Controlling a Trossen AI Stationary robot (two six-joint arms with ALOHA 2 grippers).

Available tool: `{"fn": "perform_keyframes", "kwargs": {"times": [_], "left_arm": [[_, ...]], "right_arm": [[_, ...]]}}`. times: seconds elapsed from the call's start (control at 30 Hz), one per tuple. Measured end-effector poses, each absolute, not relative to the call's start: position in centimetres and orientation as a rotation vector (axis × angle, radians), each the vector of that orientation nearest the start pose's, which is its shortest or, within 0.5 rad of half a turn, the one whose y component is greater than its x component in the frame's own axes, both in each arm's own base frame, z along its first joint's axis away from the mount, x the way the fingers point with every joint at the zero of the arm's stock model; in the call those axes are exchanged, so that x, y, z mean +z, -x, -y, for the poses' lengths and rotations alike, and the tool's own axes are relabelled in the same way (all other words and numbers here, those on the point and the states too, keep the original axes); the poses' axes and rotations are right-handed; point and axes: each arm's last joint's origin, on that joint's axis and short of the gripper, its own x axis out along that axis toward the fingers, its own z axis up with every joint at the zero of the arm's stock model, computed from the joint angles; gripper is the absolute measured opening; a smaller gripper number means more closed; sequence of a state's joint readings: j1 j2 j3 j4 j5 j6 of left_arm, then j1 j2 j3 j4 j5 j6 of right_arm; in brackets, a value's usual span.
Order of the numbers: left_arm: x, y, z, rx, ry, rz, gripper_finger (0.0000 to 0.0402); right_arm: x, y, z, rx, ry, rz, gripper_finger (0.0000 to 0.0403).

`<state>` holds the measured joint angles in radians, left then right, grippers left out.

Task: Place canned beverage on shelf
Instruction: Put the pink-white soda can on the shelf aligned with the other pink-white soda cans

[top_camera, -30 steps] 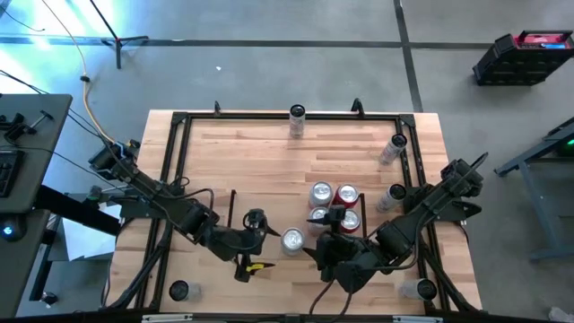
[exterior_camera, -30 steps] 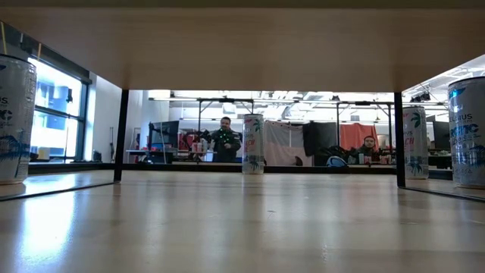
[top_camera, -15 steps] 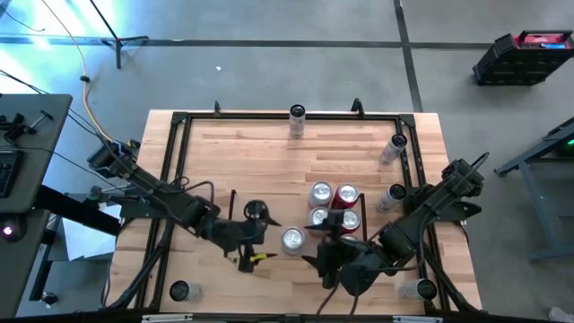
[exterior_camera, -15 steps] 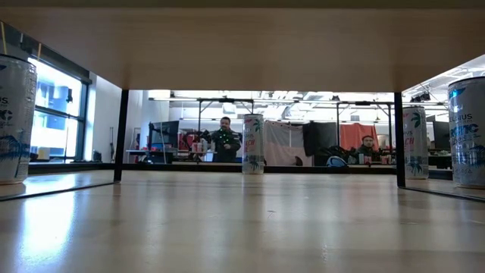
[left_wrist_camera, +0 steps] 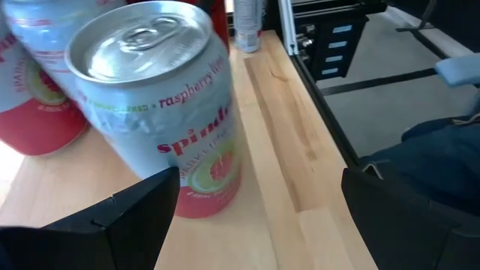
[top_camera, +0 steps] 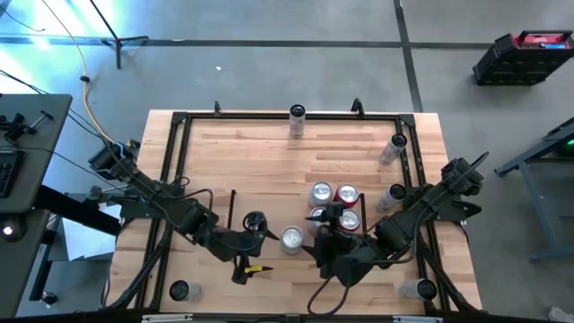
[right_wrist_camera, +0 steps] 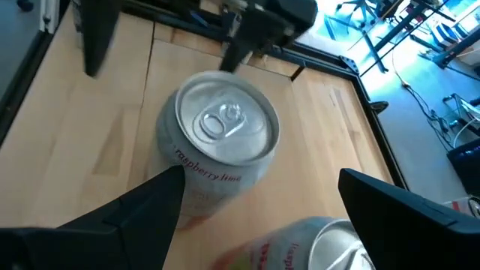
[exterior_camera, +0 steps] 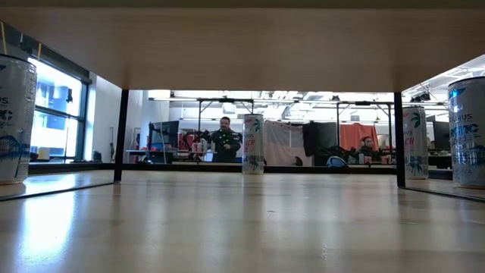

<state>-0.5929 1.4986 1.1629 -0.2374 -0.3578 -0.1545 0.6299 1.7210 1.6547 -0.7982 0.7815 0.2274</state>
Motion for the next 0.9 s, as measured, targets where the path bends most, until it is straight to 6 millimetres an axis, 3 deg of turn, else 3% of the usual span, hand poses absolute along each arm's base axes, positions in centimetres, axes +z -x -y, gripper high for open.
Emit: {"fn": "perform_keyframes", "kwargs": {"times": [0.13, 0.3, 0.53, 0.9], "left_arm": [[29.2, -27.9, 18.1, -0.206, -0.113, -0.523, 0.0362], [29.5, -27.4, 17.7, -0.179, -0.128, -0.529, 0.0362], [29.7, -27.2, 16.7, -0.082, -0.123, -0.547, 0.0362], [29.7, -27.7, 16.5, -0.077, -0.096, -0.524, 0.0362]], "right_arm": [[34.2, -30.1, -20.2, -0.202, 0.361, -0.638, 0.0341], [36.3, -28.0, -20.1, -0.230, 0.364, -0.571, 0.0341], [37.9, -25.2, -18.2, -0.252, 0.338, -0.626, 0.0341], [37.7, -26.3, -15.0, -0.288, 0.308, -0.722, 0.0341]]}}
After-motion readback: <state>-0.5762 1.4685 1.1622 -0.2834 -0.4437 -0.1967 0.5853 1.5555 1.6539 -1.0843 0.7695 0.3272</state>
